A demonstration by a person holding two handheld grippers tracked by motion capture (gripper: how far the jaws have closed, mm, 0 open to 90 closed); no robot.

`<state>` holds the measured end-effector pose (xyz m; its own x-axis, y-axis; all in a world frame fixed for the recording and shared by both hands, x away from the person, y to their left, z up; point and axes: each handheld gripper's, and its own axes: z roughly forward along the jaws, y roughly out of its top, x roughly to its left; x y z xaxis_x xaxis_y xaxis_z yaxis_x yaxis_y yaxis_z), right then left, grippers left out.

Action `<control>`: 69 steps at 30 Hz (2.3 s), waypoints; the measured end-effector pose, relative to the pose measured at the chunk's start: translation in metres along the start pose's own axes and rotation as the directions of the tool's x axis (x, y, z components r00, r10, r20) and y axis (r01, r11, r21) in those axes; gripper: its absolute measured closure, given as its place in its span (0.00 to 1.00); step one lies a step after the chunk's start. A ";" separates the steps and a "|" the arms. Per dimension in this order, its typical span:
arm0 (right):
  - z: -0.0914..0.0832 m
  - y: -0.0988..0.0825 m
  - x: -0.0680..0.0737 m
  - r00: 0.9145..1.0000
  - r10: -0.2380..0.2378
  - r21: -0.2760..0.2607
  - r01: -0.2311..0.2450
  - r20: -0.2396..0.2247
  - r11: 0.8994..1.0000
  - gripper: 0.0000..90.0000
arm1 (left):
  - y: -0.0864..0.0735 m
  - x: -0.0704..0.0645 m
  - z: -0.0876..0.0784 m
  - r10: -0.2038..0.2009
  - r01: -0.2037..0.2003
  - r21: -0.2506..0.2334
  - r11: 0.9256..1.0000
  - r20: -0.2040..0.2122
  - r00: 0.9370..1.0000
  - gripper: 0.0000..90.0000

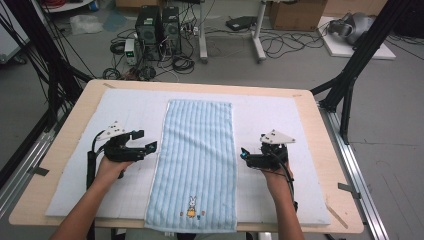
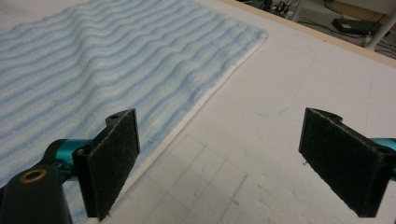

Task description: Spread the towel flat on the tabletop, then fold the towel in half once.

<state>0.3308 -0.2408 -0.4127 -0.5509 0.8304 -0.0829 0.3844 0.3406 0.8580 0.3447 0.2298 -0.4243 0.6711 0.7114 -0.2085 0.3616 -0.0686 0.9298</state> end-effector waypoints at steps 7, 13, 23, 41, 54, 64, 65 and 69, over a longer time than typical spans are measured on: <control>-0.005 -0.002 -0.004 0.999 0.026 0.001 -0.026 -0.025 1.000 0.13 | 0.001 0.003 -0.005 -0.012 0.012 -0.003 1.000 -0.020 1.000 0.22; -0.005 -0.002 -0.005 0.999 0.046 0.004 -0.046 -0.021 0.999 0.13 | 0.000 0.004 -0.003 -0.024 0.024 0.002 1.000 -0.008 1.000 0.22; 0.002 -0.003 -0.003 0.999 0.041 0.023 -0.040 -0.035 0.999 0.13 | -0.002 0.010 0.005 -0.050 0.052 0.043 0.998 -0.027 0.998 0.22; 0.016 0.004 -0.005 0.994 0.084 0.057 -0.080 -0.069 0.995 0.13 | 0.031 0.044 0.047 -0.132 0.142 0.085 0.986 -0.120 0.984 0.30; 0.033 0.010 -0.005 0.991 0.093 0.106 -0.083 -0.100 0.991 0.15 | 0.033 0.059 0.093 -0.157 0.179 0.136 0.974 -0.159 0.975 0.34; 0.058 0.032 -0.010 0.990 0.103 0.132 -0.089 -0.101 0.987 0.14 | 0.033 0.063 0.119 -0.072 0.128 0.246 0.961 -0.222 0.972 0.37; 0.060 0.033 -0.010 0.990 0.105 0.130 -0.092 -0.098 0.987 0.14 | 0.033 0.062 0.122 -0.067 0.125 0.252 0.960 -0.227 0.972 0.38; 0.065 0.035 -0.014 0.988 0.128 0.129 -0.117 -0.082 0.985 0.19 | 0.031 0.061 0.131 -0.026 0.101 0.294 0.950 -0.250 0.968 0.44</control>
<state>0.4002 -0.2120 -0.4142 -0.5558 0.8284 0.0694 0.5384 0.2951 0.7893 0.4812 0.1793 -0.4483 0.4783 0.8654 -0.1497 0.6021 -0.1990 0.7732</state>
